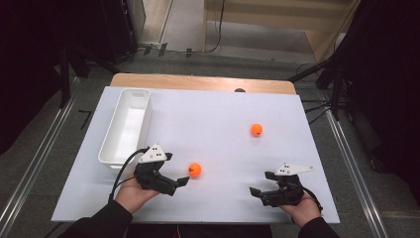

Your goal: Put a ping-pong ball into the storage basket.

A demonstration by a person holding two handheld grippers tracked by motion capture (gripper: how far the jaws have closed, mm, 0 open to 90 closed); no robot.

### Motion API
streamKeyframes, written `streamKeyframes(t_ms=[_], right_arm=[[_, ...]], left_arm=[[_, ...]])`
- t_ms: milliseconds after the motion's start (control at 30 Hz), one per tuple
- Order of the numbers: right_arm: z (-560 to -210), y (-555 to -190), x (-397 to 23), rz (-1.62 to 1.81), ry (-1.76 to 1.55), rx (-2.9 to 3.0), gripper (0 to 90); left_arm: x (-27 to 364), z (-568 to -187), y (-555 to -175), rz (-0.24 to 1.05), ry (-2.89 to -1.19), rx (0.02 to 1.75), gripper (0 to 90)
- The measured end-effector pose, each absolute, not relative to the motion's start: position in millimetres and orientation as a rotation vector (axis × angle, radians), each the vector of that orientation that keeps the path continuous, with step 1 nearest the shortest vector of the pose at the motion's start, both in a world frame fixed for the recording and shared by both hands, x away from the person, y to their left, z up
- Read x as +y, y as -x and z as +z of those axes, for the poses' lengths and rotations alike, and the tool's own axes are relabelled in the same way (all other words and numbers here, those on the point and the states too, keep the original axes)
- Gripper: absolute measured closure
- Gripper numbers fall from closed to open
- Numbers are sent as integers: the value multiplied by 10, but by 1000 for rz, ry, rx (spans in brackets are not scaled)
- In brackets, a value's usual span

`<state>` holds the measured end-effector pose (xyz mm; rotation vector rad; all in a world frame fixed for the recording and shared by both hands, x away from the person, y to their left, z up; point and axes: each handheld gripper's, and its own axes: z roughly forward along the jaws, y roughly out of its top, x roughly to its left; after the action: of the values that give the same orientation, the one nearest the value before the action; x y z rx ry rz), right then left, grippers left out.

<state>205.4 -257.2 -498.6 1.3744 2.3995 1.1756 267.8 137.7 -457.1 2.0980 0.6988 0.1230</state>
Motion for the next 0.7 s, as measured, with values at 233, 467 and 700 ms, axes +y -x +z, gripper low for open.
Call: streamKeyframes(t_ms=[233, 467, 700], right_arm=[[-4988, -2056, -2573, 1180, -1380, 2392, 113], [-4987, -2054, -2570, 1178, -1377, 2399, 112], [-4986, -2049, -2571, 1176, -1375, 2400, 112]], left_arm=[[1333, -4574, -2706, 124, -2099, 700, 0], [1282, -4568, -2747, 122, -2106, 706, 0], [1207, -4566, -2782, 128, -2109, 695, 0]])
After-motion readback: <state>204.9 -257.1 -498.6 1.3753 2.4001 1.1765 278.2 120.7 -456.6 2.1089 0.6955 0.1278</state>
